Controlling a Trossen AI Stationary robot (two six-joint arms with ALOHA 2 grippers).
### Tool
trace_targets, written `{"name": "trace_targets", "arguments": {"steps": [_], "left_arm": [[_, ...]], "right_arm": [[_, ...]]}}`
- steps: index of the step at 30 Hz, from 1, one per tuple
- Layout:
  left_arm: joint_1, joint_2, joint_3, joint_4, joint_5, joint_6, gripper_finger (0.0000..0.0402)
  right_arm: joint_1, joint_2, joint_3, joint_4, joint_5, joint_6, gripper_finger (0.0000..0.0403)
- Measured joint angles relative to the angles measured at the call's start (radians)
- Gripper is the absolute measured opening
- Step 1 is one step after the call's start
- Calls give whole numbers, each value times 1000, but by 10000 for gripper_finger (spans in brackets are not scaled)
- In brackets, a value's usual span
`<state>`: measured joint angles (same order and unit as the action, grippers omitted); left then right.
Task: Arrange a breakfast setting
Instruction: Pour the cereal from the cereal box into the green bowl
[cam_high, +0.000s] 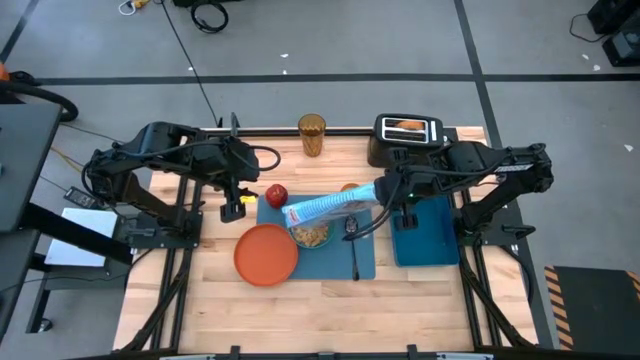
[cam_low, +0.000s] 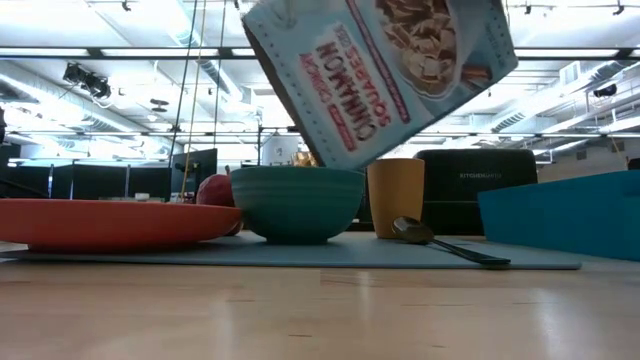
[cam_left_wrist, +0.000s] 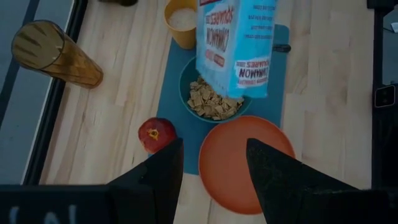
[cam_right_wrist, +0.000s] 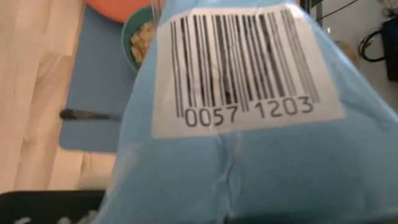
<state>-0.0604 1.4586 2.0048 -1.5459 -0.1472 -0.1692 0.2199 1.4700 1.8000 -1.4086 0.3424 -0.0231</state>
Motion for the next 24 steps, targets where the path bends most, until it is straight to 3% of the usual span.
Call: {"name": "trace_targets", "arguments": {"steps": [24], "left_arm": [[0,0,0,17,-17,19,183]], "right_arm": [[0,76,0,4,3,-32,138]]}}
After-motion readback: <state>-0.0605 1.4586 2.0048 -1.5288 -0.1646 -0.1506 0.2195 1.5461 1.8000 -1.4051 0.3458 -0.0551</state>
